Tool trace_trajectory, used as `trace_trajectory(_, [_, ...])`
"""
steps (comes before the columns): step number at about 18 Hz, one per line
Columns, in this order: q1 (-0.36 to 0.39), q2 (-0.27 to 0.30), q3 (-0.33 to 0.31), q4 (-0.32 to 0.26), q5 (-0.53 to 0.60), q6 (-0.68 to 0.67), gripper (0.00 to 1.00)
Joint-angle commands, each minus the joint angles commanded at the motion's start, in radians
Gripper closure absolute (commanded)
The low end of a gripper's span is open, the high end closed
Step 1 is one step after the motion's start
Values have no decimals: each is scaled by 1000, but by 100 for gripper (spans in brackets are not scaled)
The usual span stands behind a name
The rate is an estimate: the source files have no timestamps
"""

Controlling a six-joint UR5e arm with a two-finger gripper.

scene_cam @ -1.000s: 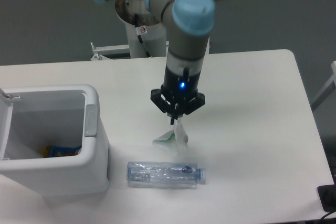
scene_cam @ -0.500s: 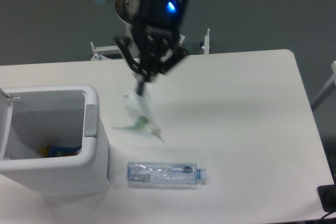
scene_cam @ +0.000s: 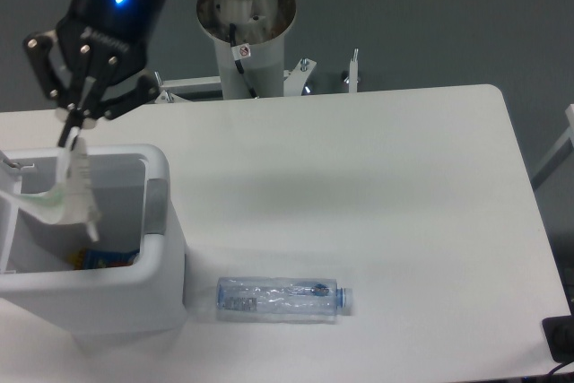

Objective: Place the trash in the trash can
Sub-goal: 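Carry the wrapper over the white bin and open the gripper, then raise the gripper out of the bin and move toward the bottle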

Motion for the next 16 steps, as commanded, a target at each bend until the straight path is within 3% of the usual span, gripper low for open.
trace_trajectory(1, [0, -3, -5, 17, 6, 11, 31])
trace_trajectory(2, [0, -14, 0, 22, 8, 14, 0])
trace_trajectory(9, [17, -12, 0, 11, 15, -15, 0])
trace_trajectory(16, [178, -9, 24, 23, 96, -54, 0])
